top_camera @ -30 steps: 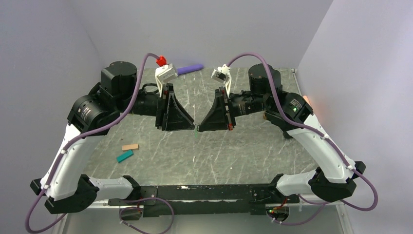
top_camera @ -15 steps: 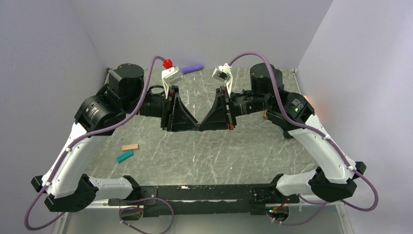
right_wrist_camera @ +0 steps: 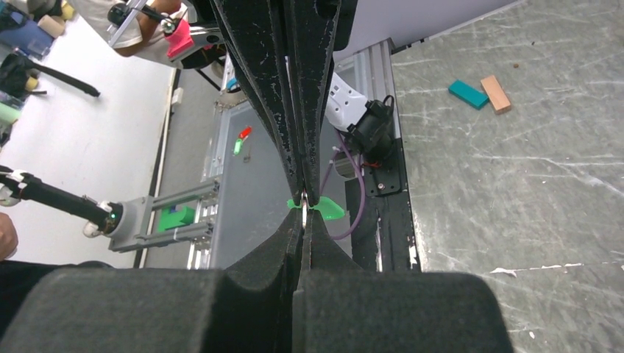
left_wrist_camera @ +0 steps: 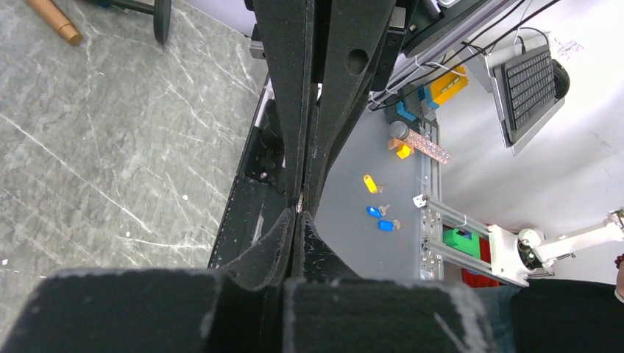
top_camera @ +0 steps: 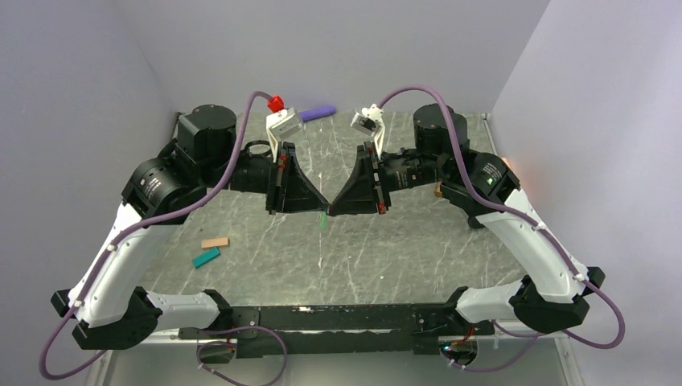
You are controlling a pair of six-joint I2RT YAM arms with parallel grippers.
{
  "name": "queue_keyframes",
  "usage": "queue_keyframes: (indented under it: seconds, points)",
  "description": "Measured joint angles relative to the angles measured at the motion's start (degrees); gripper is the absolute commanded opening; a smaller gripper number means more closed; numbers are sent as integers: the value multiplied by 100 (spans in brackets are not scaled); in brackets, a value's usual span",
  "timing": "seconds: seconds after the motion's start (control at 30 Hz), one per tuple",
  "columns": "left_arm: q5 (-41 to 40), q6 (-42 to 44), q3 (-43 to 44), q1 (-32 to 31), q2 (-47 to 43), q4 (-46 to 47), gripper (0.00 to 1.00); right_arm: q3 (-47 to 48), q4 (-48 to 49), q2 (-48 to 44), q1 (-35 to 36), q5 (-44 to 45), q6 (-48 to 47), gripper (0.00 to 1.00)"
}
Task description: Remove the keys from the keyring
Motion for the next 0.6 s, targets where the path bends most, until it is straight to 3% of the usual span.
queue_keyframes:
  seconds: [0.23,0.6]
  points:
    - [-151,-46,-4,-31,-22,85,0,-22,35,-68,2,160,2,0]
    - [-800,-485,-761,-227,-566,1244,0,-328,660,-398,17,662,264,0]
